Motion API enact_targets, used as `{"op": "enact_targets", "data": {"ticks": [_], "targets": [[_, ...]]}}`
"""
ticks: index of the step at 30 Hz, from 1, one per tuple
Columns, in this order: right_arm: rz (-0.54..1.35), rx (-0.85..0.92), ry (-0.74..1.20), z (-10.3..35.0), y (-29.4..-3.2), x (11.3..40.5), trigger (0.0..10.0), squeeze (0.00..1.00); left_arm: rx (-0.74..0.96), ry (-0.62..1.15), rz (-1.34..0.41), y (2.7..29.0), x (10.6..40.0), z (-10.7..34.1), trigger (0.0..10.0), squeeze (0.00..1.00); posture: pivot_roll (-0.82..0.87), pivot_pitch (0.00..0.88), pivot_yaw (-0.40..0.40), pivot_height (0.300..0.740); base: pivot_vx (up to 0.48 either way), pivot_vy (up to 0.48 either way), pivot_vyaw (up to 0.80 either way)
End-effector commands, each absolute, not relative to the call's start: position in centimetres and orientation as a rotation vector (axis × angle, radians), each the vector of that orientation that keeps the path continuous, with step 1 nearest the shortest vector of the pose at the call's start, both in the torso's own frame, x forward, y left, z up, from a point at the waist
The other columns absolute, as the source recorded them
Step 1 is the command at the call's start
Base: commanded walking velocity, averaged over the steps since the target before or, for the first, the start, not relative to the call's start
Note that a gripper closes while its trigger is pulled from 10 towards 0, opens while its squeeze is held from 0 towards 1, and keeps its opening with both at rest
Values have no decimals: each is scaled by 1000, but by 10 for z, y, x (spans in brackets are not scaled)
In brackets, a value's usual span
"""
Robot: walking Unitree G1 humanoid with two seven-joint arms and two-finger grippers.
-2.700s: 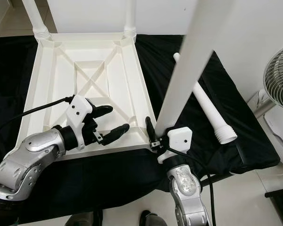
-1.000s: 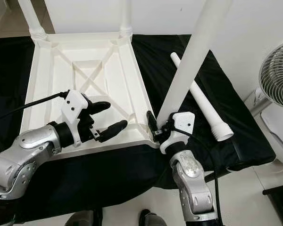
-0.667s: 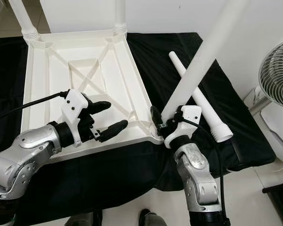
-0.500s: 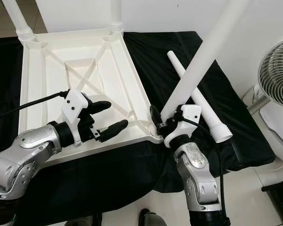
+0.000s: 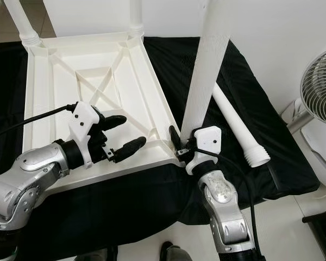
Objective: Building children table
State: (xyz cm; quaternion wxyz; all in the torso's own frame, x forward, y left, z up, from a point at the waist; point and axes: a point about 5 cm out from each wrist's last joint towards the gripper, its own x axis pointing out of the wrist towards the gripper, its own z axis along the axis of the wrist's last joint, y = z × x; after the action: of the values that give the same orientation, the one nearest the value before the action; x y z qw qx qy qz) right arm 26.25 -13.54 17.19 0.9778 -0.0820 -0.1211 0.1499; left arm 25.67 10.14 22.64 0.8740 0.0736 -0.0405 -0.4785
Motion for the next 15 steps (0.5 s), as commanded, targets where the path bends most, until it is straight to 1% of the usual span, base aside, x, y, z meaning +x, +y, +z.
{"op": "enact_targets", "data": {"ticks": [1,6,9,10,11,12,15], "targets": [[265,-185,10,120,-148,257,10000,0,157,-97,-967,103,256,230,10000,0,83,232,-20,740,0,0,0],[260,-184,-35,115,-152,250,10000,0,158,-100,-962,103,256,231,10000,0,78,239,-18,740,0,0,0],[245,-150,-79,115,-155,245,10000,0,157,-102,-960,103,257,231,10000,0,76,249,-17,740,0,0,0],[237,-127,-98,115,-156,243,10000,0,157,-103,-959,103,257,232,10000,0,76,249,-17,740,0,0,0],[205,-52,-109,116,-161,243,10000,0,157,-103,-959,103,257,232,10000,0,76,249,-17,740,0,0,0],[205,-52,-109,116,-161,243,10000,0,157,-103,-959,103,257,232,10000,0,76,249,-17,740,0,0,0],[132,50,-101,112,-171,243,10000,0,155,-104,-960,103,257,232,10000,0,76,254,-12,740,0,0,0]]}}
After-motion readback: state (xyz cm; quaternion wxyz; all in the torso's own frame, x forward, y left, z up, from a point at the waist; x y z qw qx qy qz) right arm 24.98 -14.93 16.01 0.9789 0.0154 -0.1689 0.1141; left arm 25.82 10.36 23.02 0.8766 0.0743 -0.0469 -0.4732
